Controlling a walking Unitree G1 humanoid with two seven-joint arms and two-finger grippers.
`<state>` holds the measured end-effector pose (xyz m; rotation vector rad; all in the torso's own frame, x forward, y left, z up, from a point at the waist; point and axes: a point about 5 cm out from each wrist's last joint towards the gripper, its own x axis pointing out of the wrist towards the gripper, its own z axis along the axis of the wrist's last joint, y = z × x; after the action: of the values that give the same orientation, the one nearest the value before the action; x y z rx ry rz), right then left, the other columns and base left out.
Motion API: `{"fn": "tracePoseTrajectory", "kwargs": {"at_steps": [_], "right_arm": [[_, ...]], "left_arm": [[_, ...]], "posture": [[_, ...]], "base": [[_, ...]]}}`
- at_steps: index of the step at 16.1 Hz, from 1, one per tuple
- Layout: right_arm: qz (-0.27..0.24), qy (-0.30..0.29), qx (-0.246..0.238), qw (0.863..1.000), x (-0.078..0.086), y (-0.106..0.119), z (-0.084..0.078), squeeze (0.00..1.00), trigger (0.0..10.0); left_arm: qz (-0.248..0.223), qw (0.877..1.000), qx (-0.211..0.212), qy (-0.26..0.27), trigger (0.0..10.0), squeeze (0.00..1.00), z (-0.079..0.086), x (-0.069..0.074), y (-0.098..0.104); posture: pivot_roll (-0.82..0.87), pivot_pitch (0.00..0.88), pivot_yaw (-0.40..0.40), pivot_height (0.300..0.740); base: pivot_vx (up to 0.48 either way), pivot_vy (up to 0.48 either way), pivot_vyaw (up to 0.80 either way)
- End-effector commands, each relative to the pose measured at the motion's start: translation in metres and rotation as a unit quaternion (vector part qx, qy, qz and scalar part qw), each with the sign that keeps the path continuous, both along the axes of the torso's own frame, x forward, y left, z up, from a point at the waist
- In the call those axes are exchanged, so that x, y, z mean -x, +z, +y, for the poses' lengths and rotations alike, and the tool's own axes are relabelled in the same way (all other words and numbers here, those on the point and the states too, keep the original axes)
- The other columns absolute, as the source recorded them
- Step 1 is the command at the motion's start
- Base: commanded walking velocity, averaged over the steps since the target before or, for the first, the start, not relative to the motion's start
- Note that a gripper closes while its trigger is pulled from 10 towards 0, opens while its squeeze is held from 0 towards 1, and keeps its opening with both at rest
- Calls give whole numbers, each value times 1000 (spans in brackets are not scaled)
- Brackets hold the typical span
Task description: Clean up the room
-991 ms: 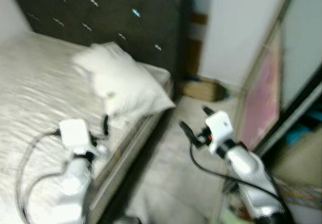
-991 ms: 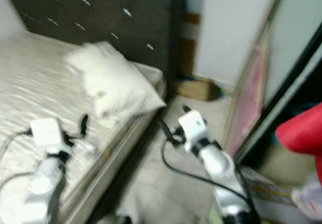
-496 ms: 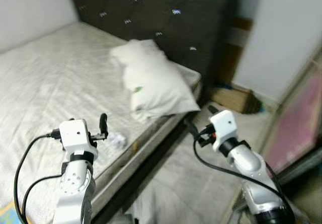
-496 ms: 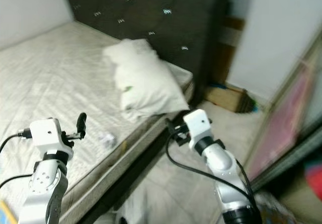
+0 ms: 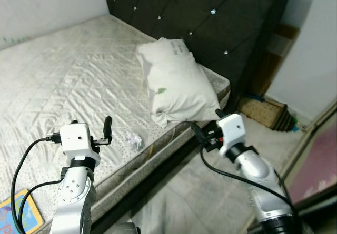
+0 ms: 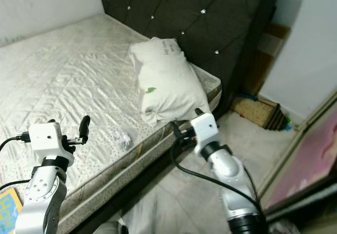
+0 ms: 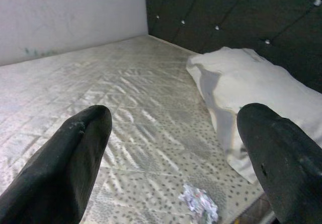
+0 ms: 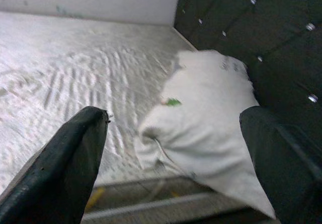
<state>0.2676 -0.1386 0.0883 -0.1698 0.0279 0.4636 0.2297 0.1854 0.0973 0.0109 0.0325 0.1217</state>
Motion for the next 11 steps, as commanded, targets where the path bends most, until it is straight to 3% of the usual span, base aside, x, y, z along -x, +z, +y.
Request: {"fn": "tracePoseTrajectory", "kwargs": {"at_steps": [1, 10, 11], "right_arm": [[-11, 0, 3, 1000, -3, 4, -2, 0, 10000], [-13, 6, 12, 1000, -2, 4, -2, 0, 10000], [-15, 9, 15, 1000, -3, 4, -2, 0, 10000]], "left_arm": [[-7, 1000, -2, -5, 10000, 0, 0, 0, 3], [-4, 1000, 0, -8, 10000, 0, -3, 0, 1], [-6, 1000, 2, 11, 10000, 0, -1, -1, 1]], "posture": [[-29, 0, -11, 740], [-32, 0, -13, 740], [-32, 0, -13, 740]], "base": [[296, 0, 0], [324, 0, 0], [0, 0, 738]]}}
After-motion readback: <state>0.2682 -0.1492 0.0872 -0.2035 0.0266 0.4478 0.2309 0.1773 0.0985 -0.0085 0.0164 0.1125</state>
